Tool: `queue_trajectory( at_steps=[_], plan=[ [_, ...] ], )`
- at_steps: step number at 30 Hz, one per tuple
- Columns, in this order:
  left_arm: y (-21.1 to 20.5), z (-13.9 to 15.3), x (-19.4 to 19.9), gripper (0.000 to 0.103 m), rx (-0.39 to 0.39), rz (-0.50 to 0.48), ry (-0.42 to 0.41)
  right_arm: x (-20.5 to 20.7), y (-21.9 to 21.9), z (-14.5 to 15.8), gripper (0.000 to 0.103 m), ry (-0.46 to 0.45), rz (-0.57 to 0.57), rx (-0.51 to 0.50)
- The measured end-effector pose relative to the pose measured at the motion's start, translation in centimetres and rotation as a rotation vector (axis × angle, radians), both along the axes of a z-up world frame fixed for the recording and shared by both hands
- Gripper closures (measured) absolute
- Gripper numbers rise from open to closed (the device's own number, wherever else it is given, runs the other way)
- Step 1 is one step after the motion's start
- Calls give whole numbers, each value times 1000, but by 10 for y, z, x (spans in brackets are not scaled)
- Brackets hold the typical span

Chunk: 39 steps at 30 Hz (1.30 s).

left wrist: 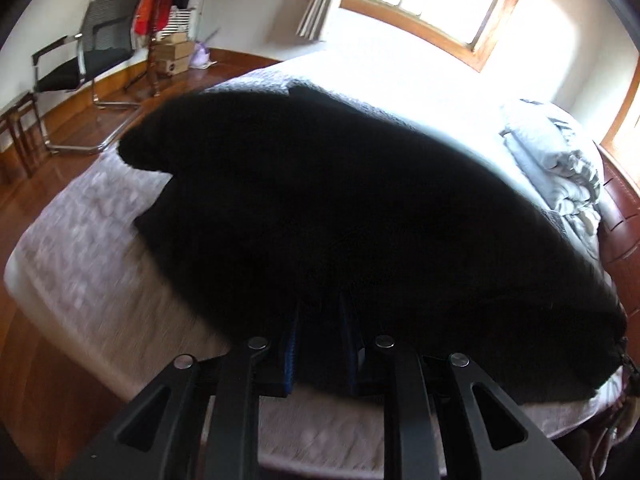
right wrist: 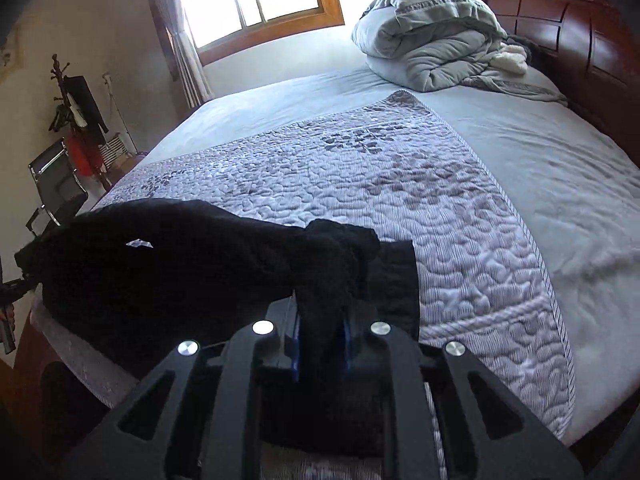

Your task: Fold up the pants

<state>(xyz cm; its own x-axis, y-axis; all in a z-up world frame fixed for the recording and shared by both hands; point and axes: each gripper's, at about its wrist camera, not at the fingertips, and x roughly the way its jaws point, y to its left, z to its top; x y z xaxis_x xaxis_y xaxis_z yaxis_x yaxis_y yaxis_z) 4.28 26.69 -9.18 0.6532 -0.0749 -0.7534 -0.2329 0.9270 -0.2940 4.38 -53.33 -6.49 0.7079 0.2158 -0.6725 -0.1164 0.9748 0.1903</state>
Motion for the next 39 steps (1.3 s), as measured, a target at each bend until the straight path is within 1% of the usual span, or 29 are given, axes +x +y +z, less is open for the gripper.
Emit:
queue_trajectory(
  at_steps=[1, 2, 3, 4, 5, 6, 7, 9, 10, 12, 13, 14, 17, 18, 19, 20, 21, 22, 23, 24, 25, 27, 28, 30, 31, 34, 35, 36, 39],
  plan=[
    [5, -2, -11, 75, -24, 17, -12, -4, -1, -5, 84, 9, -8, 14],
    [9, -4, -21, 58, -60, 34, -12, -7, -3, -10, 80, 20, -15, 26],
    [12, -5, -30, 47, -88, 57, 7, -9, -3, -13, 71, 27, -22, 32],
    [14, -6, -36, 28, -111, 65, 15, -11, -3, -15, 68, 34, -25, 37],
    [15, -7, -47, 18, -154, 67, 10, -12, -2, -16, 65, 40, -24, 41],
    [15, -7, -52, 16, -176, 66, 7, -13, 0, -18, 63, 45, -23, 40],
    [16, -8, -59, 12, -220, 68, 8, -14, 2, -19, 62, 48, -27, 36],
    [16, -10, -68, 10, -316, 77, -1, -15, 3, -20, 55, 55, -35, 36],
    [14, -12, -75, 8, -403, 72, -24, -15, 4, -21, 53, 59, -40, 45],
    [11, -15, -83, 6, -528, 64, -68, -17, 5, -21, 49, 71, -45, 50],
    [10, -15, -83, 4, -554, 60, -88, -19, 6, -21, 49, 72, -44, 44],
    [8, -15, -81, 4, -564, 63, -99, -21, 6, -21, 47, 73, -42, 38],
    [7, -19, -62, 4, -527, 96, -42, -24, 3, -22, 47, 85, -52, 42],
    [9, -18, -57, 4, -516, 113, -39, -25, 2, -22, 47, 86, -58, 45],
    [14, -16, -49, 6, -523, 126, -65, -27, -1, -21, 47, 88, -68, 49],
    [16, -13, -41, 15, -513, 141, -74, -30, -3, -20, 47, 88, -75, 56],
    [18, -10, -31, 23, -474, 158, -45, -33, -6, -19, 47, 88, -85, 60],
    [17, -9, -23, 42, -438, 163, -24, -35, -8, -18, 47, 89, -94, 62],
    [15, -5, -15, 66, -390, 170, 1, -38, -10, -17, 47, 92, -103, 63],
    [14, -3, -9, 76, -350, 179, 10, -41, -12, -15, 47, 95, -116, 61],
    [15, 0, -6, 84, -334, 185, 0, -44, -14, -13, 45, 101, -131, 63],
    [19, 8, -4, 89, -348, 191, -37, -51, -19, -9, 41, 114, -166, 94],
    [20, 14, -3, 92, -345, 196, -63, -56, -23, -5, 40, 119, -184, 125],
    [25, 26, -3, 93, -311, 212, -108, -67, -28, 1, 35, 132, -212, 197],
    [26, 26, -4, 93, -289, 217, -114, -72, -30, 2, 33, 138, -221, 246],
    [24, 15, 4, 93, -196, 214, -65, -80, -27, 1, 31, 195, -207, 476],
    [22, 11, 4, 93, -183, 213, -52, -81, -23, 0, 31, 212, -196, 528],
    [20, 8, 1, 93, -182, 210, -48, -81, -17, -1, 31, 226, -187, 575],
    [20, -2, -4, 93, -185, 224, -42, -77, 2, -9, 33, 317, -200, 634]
  ],
)
